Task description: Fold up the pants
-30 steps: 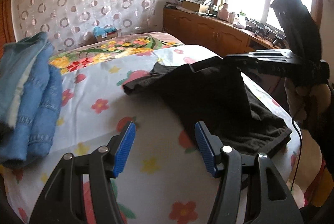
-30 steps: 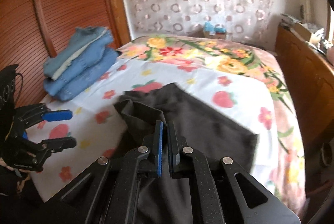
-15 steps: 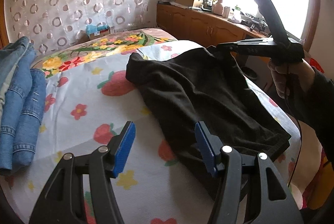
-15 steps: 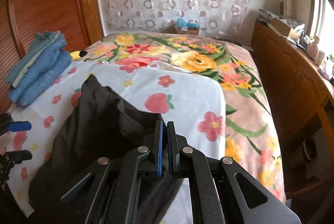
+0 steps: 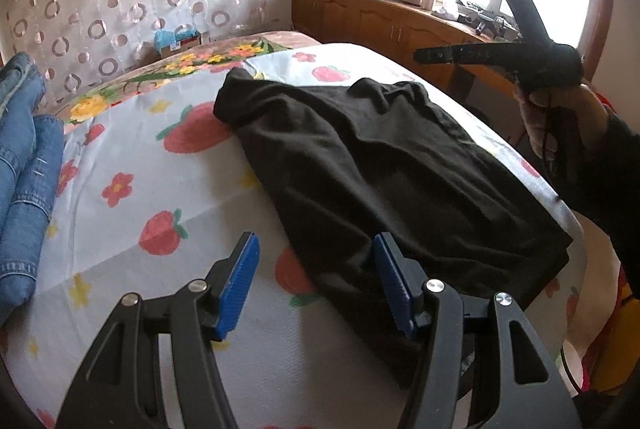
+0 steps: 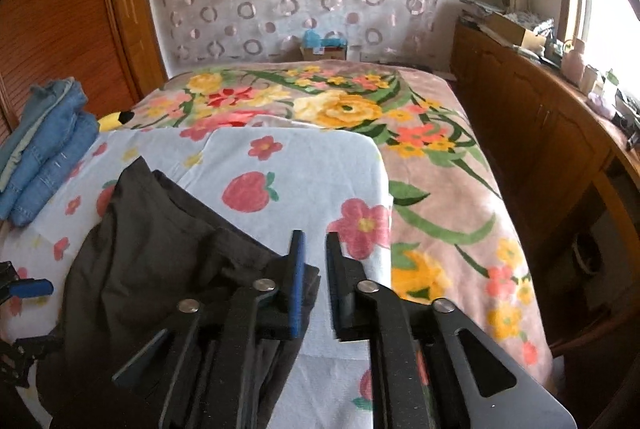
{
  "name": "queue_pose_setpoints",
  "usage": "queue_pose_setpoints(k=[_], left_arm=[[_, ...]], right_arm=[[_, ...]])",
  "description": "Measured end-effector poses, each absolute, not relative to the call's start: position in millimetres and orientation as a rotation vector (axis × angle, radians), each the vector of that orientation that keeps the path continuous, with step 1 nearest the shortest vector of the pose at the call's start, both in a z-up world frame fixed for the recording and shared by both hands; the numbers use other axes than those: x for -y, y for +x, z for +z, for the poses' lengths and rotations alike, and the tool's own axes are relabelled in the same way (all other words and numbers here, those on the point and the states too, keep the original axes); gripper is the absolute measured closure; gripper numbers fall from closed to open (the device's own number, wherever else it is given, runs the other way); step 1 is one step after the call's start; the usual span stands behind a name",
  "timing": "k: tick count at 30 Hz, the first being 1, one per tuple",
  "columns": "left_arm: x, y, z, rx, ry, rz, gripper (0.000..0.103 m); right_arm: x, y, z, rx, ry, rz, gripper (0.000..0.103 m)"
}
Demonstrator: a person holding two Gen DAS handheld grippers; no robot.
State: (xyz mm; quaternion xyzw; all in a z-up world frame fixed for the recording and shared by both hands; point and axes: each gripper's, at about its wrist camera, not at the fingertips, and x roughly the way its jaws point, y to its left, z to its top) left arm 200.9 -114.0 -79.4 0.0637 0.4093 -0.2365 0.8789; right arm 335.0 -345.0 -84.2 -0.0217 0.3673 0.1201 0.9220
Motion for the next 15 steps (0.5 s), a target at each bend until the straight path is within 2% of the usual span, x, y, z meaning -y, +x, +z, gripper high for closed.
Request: queue_pose_setpoints(k=[1, 2, 13, 15], left_arm=[[114.9, 201.3, -81.7, -0.86, 0.137, -0.492, 0.044], [115.8, 201.1, -83.5, -0.866, 0.14, -0.491, 0.044], [117.3, 199.8, -85.5, -0.883, 0.142, -0.498, 0.044], [117.0, 199.4, -85.3, -0.882, 0.143, -0.497, 0.044]], right_arm=[[344.4, 333.2, -84.0, -0.756, -0.04, 0.253, 0.072], [343.3, 333.1, -84.1, -0.757, -0.041, 0.255, 0.07], [328.3, 344.1, -112.4, -0.87, -0.069, 0.286, 0.07], [328.2, 343.8, -112.3, -0.865, -0.07, 0.293, 0.084]])
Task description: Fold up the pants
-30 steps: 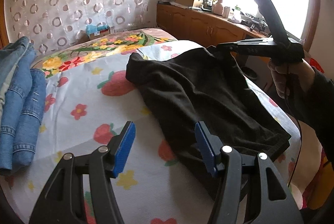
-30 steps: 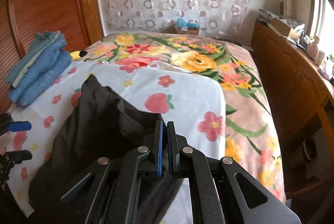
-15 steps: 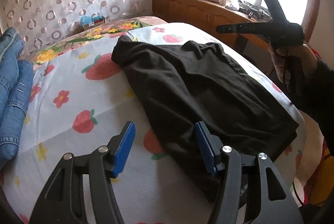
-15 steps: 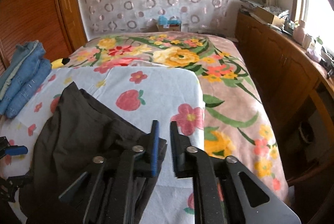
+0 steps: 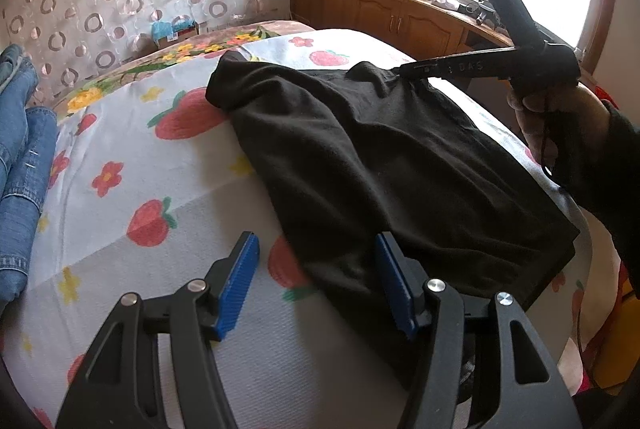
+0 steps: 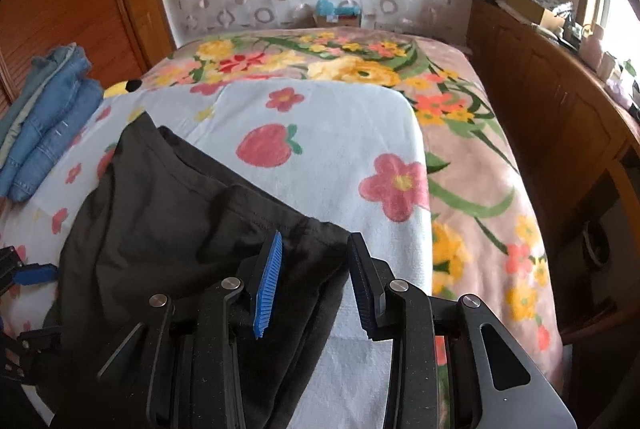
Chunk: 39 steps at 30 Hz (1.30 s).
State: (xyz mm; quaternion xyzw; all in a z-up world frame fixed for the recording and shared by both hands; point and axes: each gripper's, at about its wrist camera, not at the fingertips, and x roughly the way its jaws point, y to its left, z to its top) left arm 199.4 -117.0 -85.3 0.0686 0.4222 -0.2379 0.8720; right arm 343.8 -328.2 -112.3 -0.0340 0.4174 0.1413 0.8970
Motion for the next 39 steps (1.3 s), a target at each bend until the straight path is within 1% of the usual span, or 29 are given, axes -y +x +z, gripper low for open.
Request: queue_pose_setpoints(k=[1, 3, 6, 9, 10, 11, 13, 15, 16, 18, 20, 24, 29, 33, 39], left_arm=[[117.1, 200.4, -85.2, -0.882, 0.146, -0.496, 0.043], [119.5, 201.5, -85.5, -0.881, 0.148, -0.495, 0.043], [120.0, 201.5, -85.7, -0.881, 0.149, -0.496, 0.043], [120.1, 201.1, -85.4, -0.881, 0.151, -0.495, 0.042], [120.1, 201.2, -85.4, -0.881, 0.15, -0.495, 0.042], [120.1, 201.2, -85.4, -0.881, 0.15, -0.495, 0.042], [120.3, 201.1, -85.4, -0.881, 0.151, -0.495, 0.042], [120.2, 201.4, -85.5, -0.882, 0.15, -0.496, 0.042], [119.7, 201.7, -85.4, -0.882, 0.148, -0.497, 0.042], [118.5, 202.1, -84.3, -0.883, 0.141, -0.497, 0.042], [116.1, 199.4, -82.4, -0.881, 0.133, -0.487, 0.042], [109.7, 183.3, -71.7, -0.852, 0.109, -0.492, 0.042], [103.5, 154.9, -62.6, -0.83, 0.113, -0.526, 0.042], [100.5, 138.0, -63.9, -0.828, 0.127, -0.527, 0.042], [99.4, 119.3, -66.8, -0.827, 0.139, -0.545, 0.044]], right_arm=[[328.8, 343.6, -111.7, -0.86, -0.073, 0.289, 0.095], [330.0, 342.8, -110.0, -0.849, -0.079, 0.276, 0.099], [332.0, 340.7, -106.1, -0.813, -0.112, 0.203, 0.1], [337.3, 343.9, -107.3, -0.836, -0.081, 0.203, 0.099], [338.6, 342.9, -106.5, -0.834, -0.072, 0.2, 0.098], [338.9, 341.0, -105.2, -0.833, -0.064, 0.207, 0.091], [339.0, 333.7, -98.3, -0.815, -0.064, 0.215, 0.086], [338.1, 321.2, -88.1, -0.784, -0.073, 0.212, 0.079], [338.3, 314.7, -83.5, -0.769, -0.071, 0.215, 0.072], [338.7, 298.3, -73.8, -0.74, -0.054, 0.233, 0.067], [338.2, 280.3, -66.9, -0.728, -0.039, 0.242, 0.057], [329.5, 237.3, -64.5, -0.717, -0.051, 0.275, 0.056], [316.6, 198.8, -79.3, -0.745, -0.046, 0.307, 0.056], [311.9, 179.6, -91.4, -0.759, -0.036, 0.315, 0.056], [315.7, 157.5, -104.8, -0.774, 0.003, 0.294, 0.053]])
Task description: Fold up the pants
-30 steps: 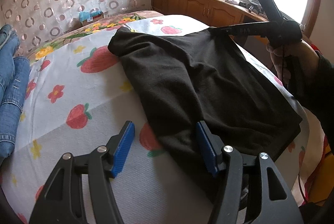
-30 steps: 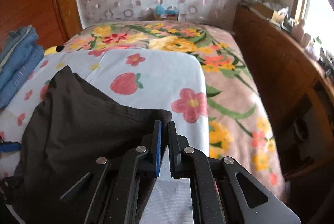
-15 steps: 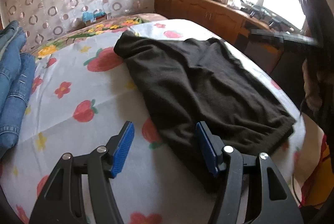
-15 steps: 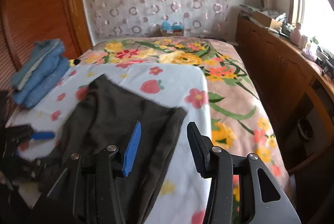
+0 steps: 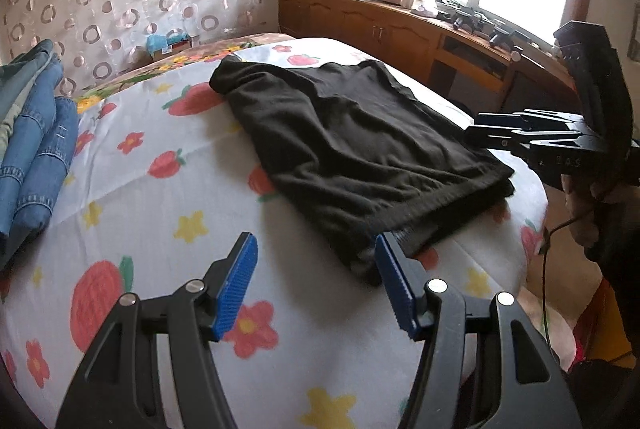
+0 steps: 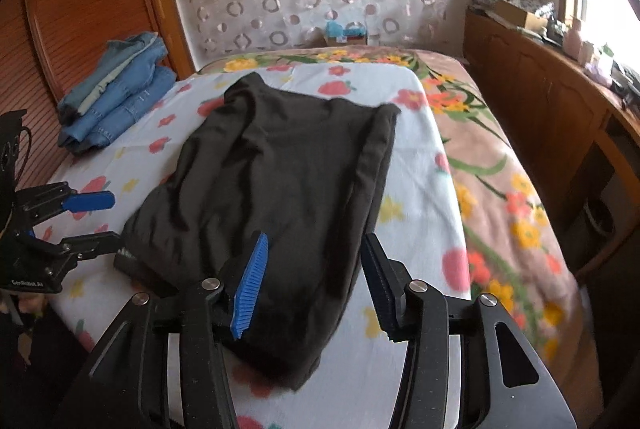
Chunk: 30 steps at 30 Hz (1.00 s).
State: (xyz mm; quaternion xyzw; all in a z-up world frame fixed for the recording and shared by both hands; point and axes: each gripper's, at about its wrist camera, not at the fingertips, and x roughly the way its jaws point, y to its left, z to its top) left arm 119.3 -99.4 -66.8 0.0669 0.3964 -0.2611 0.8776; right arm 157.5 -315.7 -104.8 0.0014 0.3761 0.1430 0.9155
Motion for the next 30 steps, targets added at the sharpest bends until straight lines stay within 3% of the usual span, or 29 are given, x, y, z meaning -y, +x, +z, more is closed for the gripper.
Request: queue_pose_setpoints(k=[7, 18, 21, 27, 30], left_arm=[[108.5, 117.9, -70.4, -0.828, 0.18, -0.542, 0.056], [125.4, 120.7, -77.5, -0.816, 0.222, -0.507, 0.058], [127.9, 118.6, -76.4, -0.807, 0.228, -0.51, 0.066], [131.6, 117.1, -76.3, -0.791, 0.271, -0.501, 0.07], [129.1, 114.5, -71.4, -0.774, 0.244, -0.521, 0.093]], right_arm=[[313.7, 152.9, -121.1, -0.803, -0.004, 0.263, 0.052], [312.2, 145.3, -133.8, -0.751, 0.001, 0.221, 0.048], [309.8, 143.9, -134.8, -0.742, -0.028, 0.217, 0.048], [309.5, 142.8, -136.1, -0.727, -0.02, 0.207, 0.048], [309.3, 142.7, -136.4, -0.724, -0.023, 0.207, 0.048]])
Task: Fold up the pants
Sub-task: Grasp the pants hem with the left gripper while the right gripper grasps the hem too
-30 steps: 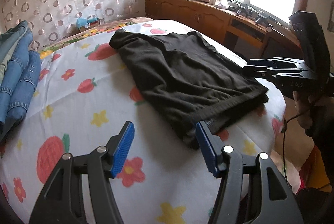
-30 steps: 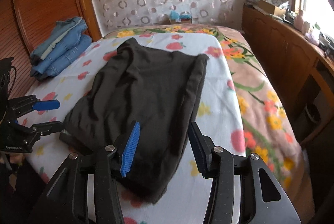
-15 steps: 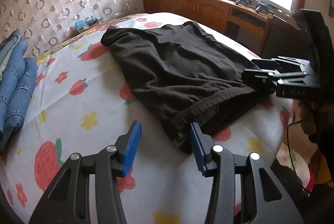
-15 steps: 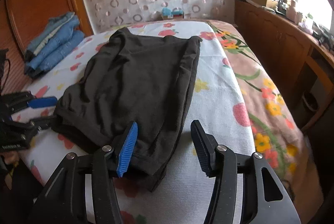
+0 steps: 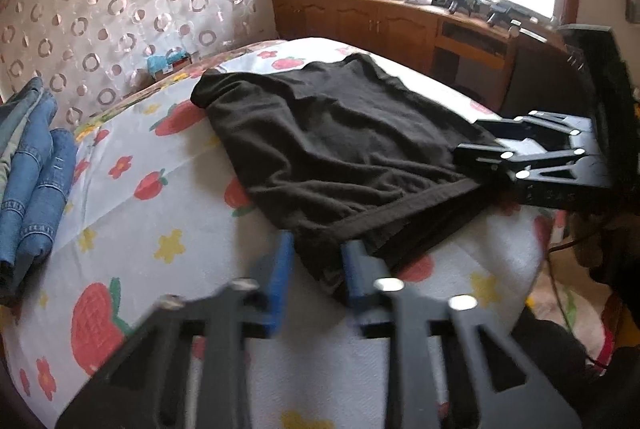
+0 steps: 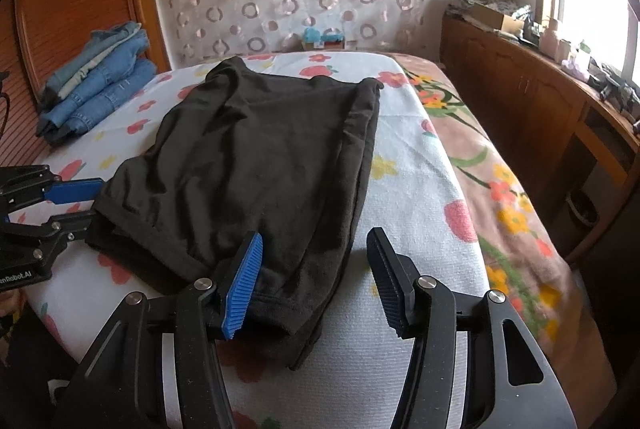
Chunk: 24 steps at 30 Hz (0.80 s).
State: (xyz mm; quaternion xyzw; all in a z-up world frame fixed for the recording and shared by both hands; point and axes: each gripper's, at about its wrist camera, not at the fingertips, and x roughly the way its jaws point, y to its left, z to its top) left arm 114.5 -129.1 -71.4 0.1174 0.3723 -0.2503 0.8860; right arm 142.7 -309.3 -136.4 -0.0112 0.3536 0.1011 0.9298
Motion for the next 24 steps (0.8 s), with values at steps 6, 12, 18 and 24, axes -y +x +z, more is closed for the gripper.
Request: queue_pose_setpoints(k=[6, 12, 18, 24], left_arm=[[125.1, 93.7, -51.3, -0.719, 0.227, -0.545, 0.097], [124.8, 82.7, -58.7, -0.758, 0.216, -0.571, 0.099], [121.7, 85.2, -65.7, -0.784, 0.195, -0.564, 0.092], [118.1, 78.9, -55.9, -0.774, 0.202, -0.589, 0.071]], right_arm=[[310.1, 143.3, -136.3, -0.729, -0.036, 0.222, 0.048], [310.2, 144.6, -136.0, -0.731, -0.04, 0.22, 0.048], [310.5, 145.0, -136.0, -0.732, -0.043, 0.22, 0.048], [309.8, 144.6, -135.9, -0.731, -0.04, 0.22, 0.047]])
